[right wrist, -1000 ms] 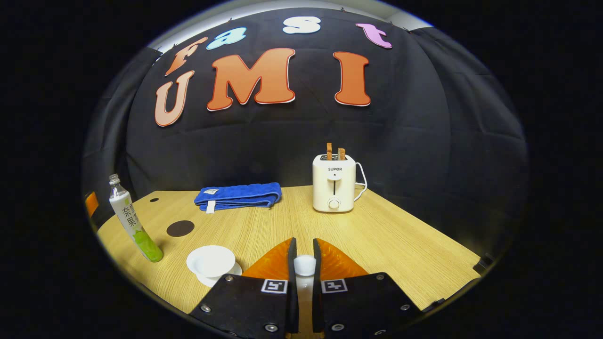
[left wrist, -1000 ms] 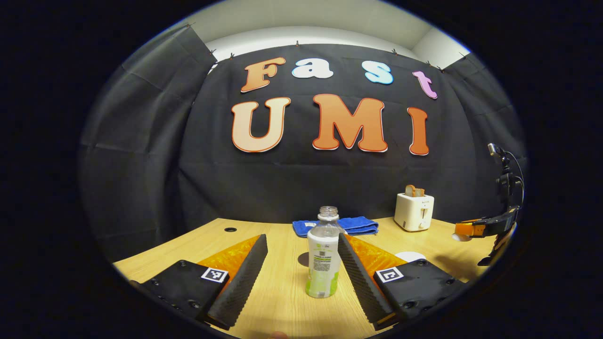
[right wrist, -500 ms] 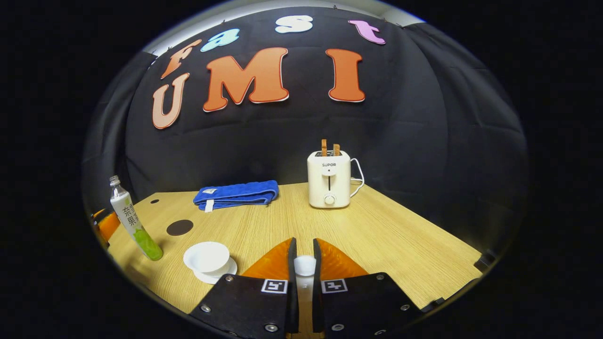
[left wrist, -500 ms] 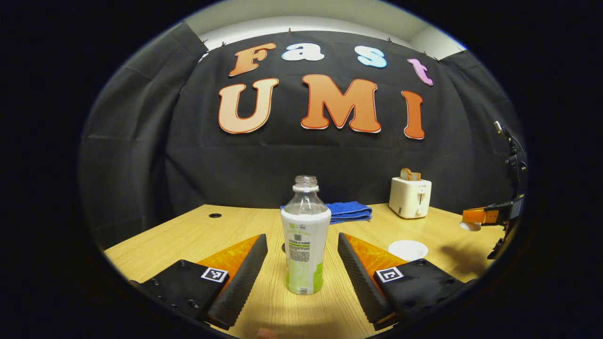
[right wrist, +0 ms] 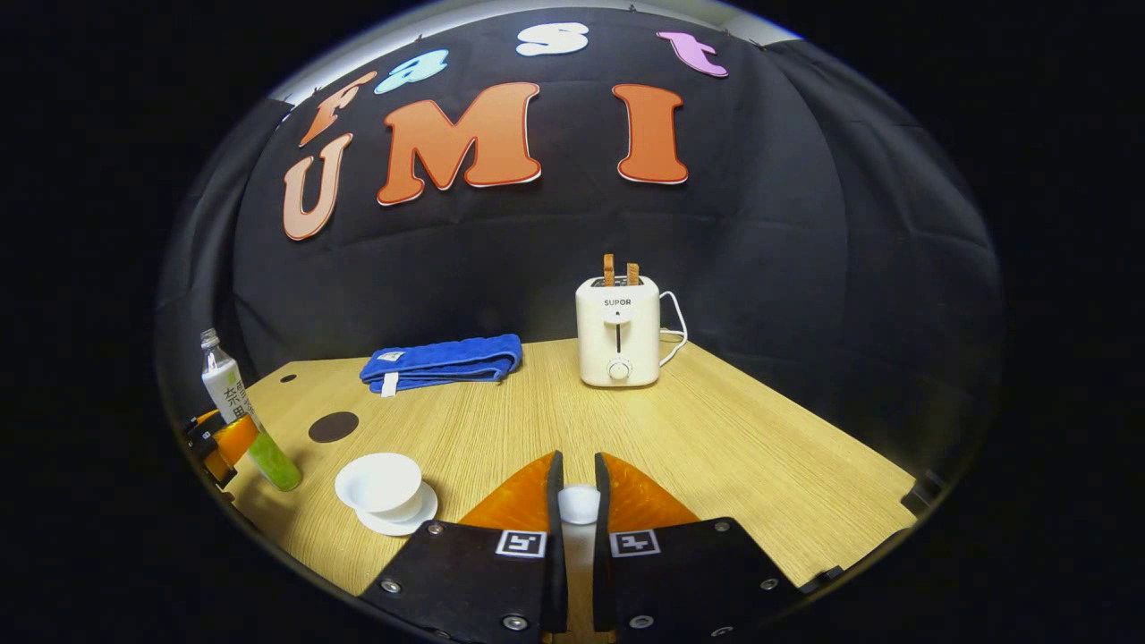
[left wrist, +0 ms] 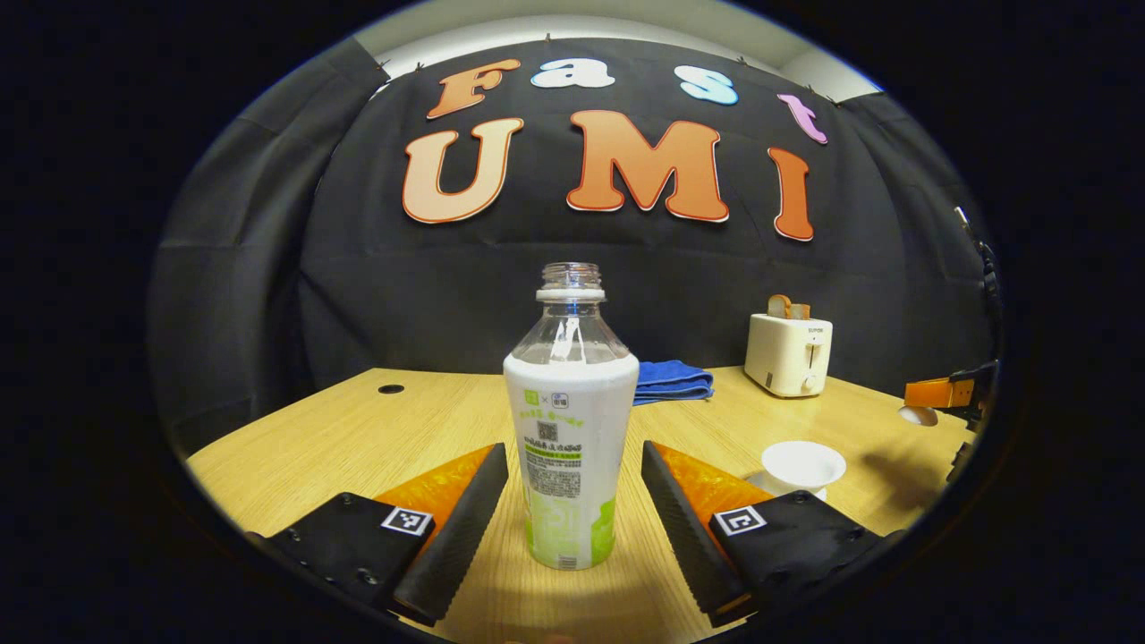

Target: Open the teacup lid with one hand, grasp the water bottle and pour water into the teacup with the other hand; after pouring, place the water bottle on the coaster and then close the teacup lid.

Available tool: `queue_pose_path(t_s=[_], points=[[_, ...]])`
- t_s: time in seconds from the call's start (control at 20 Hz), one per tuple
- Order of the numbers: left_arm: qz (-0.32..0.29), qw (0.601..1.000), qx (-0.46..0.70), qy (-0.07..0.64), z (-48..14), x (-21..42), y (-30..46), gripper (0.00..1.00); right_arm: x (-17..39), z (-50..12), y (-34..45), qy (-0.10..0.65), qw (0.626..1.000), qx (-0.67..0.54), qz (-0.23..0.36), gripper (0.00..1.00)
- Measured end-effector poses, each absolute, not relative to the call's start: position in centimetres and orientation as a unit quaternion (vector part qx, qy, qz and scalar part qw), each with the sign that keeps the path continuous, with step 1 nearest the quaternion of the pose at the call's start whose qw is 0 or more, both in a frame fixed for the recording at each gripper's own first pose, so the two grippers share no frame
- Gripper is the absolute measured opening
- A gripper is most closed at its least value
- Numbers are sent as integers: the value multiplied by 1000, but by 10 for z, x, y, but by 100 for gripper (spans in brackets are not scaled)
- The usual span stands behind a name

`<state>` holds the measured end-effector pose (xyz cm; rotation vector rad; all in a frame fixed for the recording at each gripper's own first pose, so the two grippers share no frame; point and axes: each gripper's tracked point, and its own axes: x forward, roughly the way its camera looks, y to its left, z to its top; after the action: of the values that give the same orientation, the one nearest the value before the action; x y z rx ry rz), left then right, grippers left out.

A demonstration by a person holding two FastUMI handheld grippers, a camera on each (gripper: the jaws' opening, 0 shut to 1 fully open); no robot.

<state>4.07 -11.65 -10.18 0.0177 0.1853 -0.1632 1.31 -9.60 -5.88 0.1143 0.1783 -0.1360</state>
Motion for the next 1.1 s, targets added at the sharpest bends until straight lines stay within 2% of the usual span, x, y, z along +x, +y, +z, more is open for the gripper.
queue_pose_path(t_s=[0.2,0.25,0.35,0.45,0.75,1.1], points=[[-78,991,17,106,-115,49,-113,98,15,-61,-92,92,992,59,-61,12],[-75,991,19,108,-118,50,-113,87,15,-62,-91,92,992,59,-60,11],[-81,991,23,101,-114,53,-114,73,16,-61,-90,92,992,60,-57,12],[-83,990,45,105,-113,52,-113,66,15,-60,-89,90,993,61,-56,12],[-95,979,141,109,-93,55,-116,66,12,-55,-94,82,993,68,-59,12],[-166,942,273,107,-96,59,-159,65,6,-57,-101,80,992,76,-61,12]])
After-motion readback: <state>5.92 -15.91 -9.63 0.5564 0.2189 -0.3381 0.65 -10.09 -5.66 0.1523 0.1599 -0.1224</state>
